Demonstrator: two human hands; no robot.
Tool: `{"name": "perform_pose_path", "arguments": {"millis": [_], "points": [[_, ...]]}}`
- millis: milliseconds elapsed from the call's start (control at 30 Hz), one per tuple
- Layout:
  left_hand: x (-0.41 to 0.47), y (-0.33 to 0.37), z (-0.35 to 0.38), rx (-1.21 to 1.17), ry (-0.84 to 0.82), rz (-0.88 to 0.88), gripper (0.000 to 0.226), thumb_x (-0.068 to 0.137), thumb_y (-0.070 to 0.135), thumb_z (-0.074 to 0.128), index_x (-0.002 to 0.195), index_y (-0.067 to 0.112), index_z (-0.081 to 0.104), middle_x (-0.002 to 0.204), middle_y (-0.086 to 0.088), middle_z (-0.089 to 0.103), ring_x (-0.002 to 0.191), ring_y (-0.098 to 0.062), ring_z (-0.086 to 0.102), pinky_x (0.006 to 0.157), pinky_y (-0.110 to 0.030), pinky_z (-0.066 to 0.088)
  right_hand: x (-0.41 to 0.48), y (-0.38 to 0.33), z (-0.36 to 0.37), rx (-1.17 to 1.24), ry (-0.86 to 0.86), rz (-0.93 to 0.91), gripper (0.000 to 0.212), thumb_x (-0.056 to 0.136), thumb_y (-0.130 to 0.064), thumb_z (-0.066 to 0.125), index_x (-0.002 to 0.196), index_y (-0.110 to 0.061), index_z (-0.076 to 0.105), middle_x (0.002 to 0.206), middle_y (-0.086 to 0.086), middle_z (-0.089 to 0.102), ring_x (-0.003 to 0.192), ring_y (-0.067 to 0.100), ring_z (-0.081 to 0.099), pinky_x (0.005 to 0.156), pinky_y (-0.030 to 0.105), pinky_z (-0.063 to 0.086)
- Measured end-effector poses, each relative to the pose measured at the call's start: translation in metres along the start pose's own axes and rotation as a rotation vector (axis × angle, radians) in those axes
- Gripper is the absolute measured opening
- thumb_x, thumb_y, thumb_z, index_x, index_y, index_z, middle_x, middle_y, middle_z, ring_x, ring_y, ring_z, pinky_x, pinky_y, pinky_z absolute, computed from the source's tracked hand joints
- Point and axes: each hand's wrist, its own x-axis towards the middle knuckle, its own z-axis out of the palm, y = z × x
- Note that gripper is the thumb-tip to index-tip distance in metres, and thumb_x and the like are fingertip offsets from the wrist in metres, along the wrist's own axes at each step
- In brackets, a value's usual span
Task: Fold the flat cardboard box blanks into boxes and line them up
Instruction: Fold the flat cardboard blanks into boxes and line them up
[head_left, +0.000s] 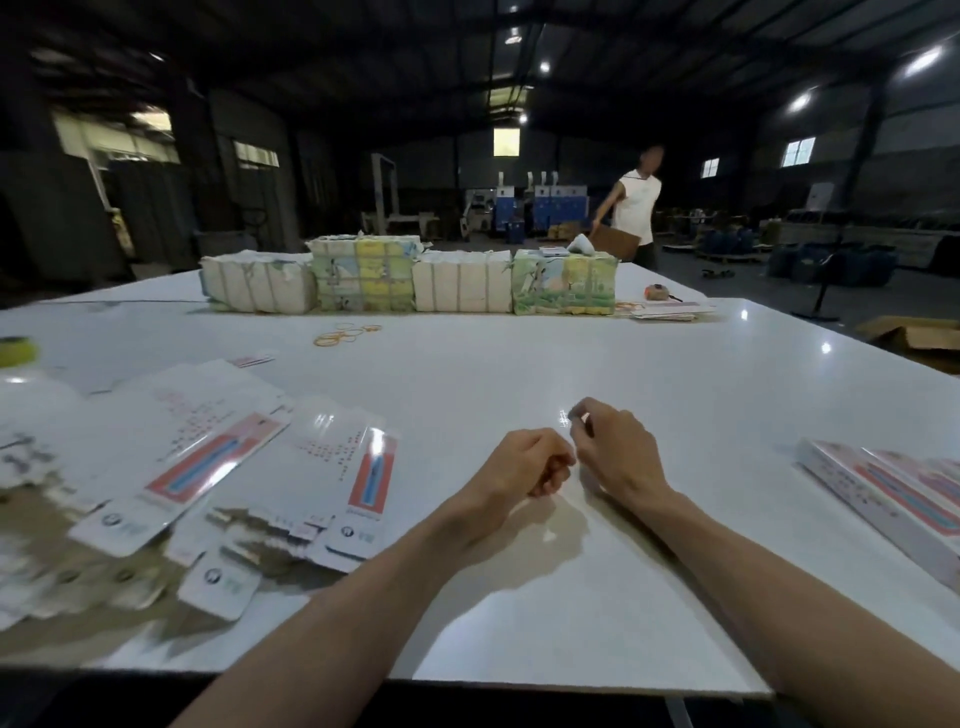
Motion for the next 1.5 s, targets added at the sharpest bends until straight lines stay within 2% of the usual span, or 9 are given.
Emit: {"name": "perform_pose_path", "arguments": {"millis": [133,267,433,600,833,933,1000,1200,1500], "points": [[0.003,0.01,-0.011,0.435,0.139,0.032,0.021,0.102,0.028,0.056,0.096,0.019,0.074,0.082,0.0,0.07,0.066,-0.017,0.062,0.061,-0.028,0.051,0.001,0.007,0.003,0.048,0.001,0.034,0.021,0.103,-0.023,0.051,0.109,-0.019,0.07,0.088,0.001,0.074,0.078,0.024,0.067,0.07,0.036,0.052],[-0.003,0.032,-0.057,1.252,0.364,-0.153,0.036,0.103,0.037,0.058,0.131,0.015,0.058,0.128,-0.011,0.066,0.114,-0.033,0.064,0.09,-0.039,0.049,0.002,0.007,0.005,0.115,-0.038,0.057,0.022,0.102,-0.021,0.049,0.107,-0.022,0.071,0.091,-0.002,0.074,0.08,0.021,0.07,0.073,0.034,0.053],[-0.021,0.044,-0.105,1.483,0.439,-0.619,0.099,0.081,0.059,0.084,0.147,0.005,0.035,0.145,-0.016,0.045,0.135,-0.033,0.045,0.104,-0.044,0.047,0.003,0.009,0.006,0.179,-0.045,0.093,0.022,0.099,-0.02,0.05,0.102,-0.025,0.071,0.091,-0.005,0.074,0.083,0.02,0.072,0.077,0.034,0.053],[-0.036,0.042,-0.137,1.565,0.424,-0.709,0.087,0.075,0.072,0.082,0.133,0.012,0.059,0.123,-0.009,0.064,0.115,-0.025,0.061,0.098,-0.036,0.05,0.004,0.007,0.005,0.199,-0.059,0.085,0.022,0.099,-0.019,0.05,0.102,-0.023,0.072,0.088,-0.005,0.073,0.081,0.02,0.072,0.077,0.035,0.055],[-0.037,0.048,-0.153,1.336,0.416,-0.683,0.098,0.073,0.058,0.091,0.14,0.007,0.042,0.126,-0.014,0.06,0.116,-0.029,0.063,0.096,-0.042,0.057,0.001,0.007,0.002,0.216,-0.077,0.073,0.022,0.099,-0.018,0.05,0.099,-0.023,0.072,0.079,-0.008,0.069,0.081,0.02,0.07,0.071,0.035,0.053],[-0.029,0.055,-0.156,1.272,0.335,-0.599,0.06,0.088,0.041,0.083,0.133,0.011,0.057,0.105,-0.008,0.07,0.09,-0.021,0.074,0.07,-0.032,0.058,0.001,0.008,0.004,0.233,-0.089,0.068,0.022,0.099,-0.017,0.05,0.097,-0.024,0.072,0.073,-0.011,0.067,0.078,0.019,0.071,0.065,0.032,0.048],[-0.021,0.06,-0.154,1.141,0.282,-0.525,0.048,0.093,0.036,0.078,0.129,0.011,0.061,0.108,-0.009,0.073,0.09,-0.024,0.074,0.077,-0.035,0.061,0.001,0.008,0.005,0.246,-0.091,0.057,0.022,0.099,-0.018,0.05,0.098,-0.025,0.071,0.071,-0.01,0.068,0.075,0.017,0.072,0.064,0.031,0.047],[0.005,0.052,-0.109,-0.117,-0.065,-0.272,0.045,0.098,0.011,0.07,0.138,0.002,0.053,0.122,-0.021,0.075,0.103,-0.037,0.077,0.076,-0.041,0.065,0.003,0.007,0.006,0.323,0.035,-0.039,0.02,0.103,-0.016,0.053,0.102,-0.026,0.07,0.069,-0.008,0.067,0.064,0.014,0.066,0.064,0.036,0.053],[0.019,-0.008,-0.034,-0.469,-0.102,-0.187,0.064,0.1,0.069,0.05,0.132,0.019,0.072,0.126,-0.018,0.073,0.098,-0.032,0.074,0.082,-0.042,0.062,0.012,0.001,-0.003,0.409,0.227,-0.225,0.03,0.106,-0.016,0.058,0.136,-0.017,0.06,0.112,-0.002,0.058,0.099,0.01,0.057,0.081,0.019,0.05]]}}
